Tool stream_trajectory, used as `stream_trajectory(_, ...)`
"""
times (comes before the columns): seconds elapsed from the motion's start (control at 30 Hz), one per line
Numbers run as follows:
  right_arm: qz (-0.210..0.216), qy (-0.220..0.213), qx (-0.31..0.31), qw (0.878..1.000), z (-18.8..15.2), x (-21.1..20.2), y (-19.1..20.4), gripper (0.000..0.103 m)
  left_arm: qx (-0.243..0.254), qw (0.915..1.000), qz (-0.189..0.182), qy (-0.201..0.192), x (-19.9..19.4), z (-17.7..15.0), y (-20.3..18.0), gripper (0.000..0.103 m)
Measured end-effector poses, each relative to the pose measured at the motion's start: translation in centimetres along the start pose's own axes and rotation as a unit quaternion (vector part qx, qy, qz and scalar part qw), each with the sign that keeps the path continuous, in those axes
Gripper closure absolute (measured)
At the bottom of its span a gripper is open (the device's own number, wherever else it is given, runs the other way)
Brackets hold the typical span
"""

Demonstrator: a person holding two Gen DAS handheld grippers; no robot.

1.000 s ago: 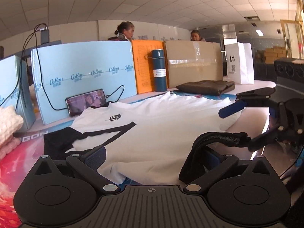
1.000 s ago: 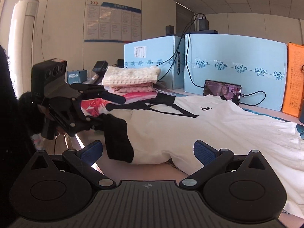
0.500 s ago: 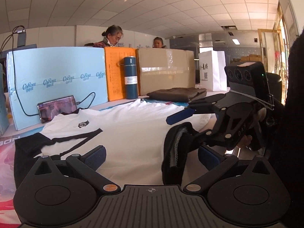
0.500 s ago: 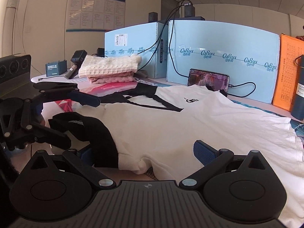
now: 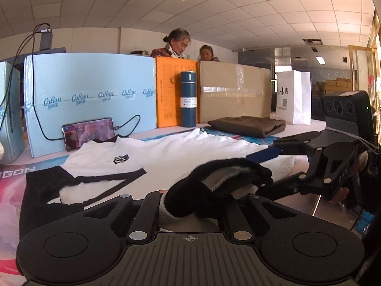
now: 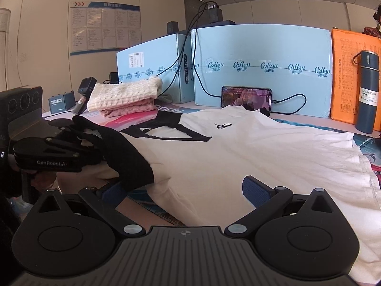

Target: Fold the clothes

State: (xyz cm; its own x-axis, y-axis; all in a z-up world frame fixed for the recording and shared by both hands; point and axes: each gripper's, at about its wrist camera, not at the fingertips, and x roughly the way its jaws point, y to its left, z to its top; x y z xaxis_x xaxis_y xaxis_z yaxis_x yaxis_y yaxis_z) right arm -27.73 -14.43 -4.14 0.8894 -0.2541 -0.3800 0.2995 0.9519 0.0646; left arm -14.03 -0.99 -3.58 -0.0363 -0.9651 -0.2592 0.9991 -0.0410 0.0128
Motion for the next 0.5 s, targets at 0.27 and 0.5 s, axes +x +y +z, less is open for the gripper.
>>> stream_trajectory(0.27, -0.034, 0.037, -0.009, 0.999, -0.7, -1.2, -1.8, 0.005, -0.011, 0.9996, 0.022, -0.015, 0.7, 1.4, 0.9, 0.098)
stream_trajectory(0.5, -0.108, 0.046, -0.005, 0.993, -1.6, -2.8, -3.4, 0.007, -0.021, 0.9994, 0.025, -0.015, 1.2, 2.0, 1.4, 0.099)
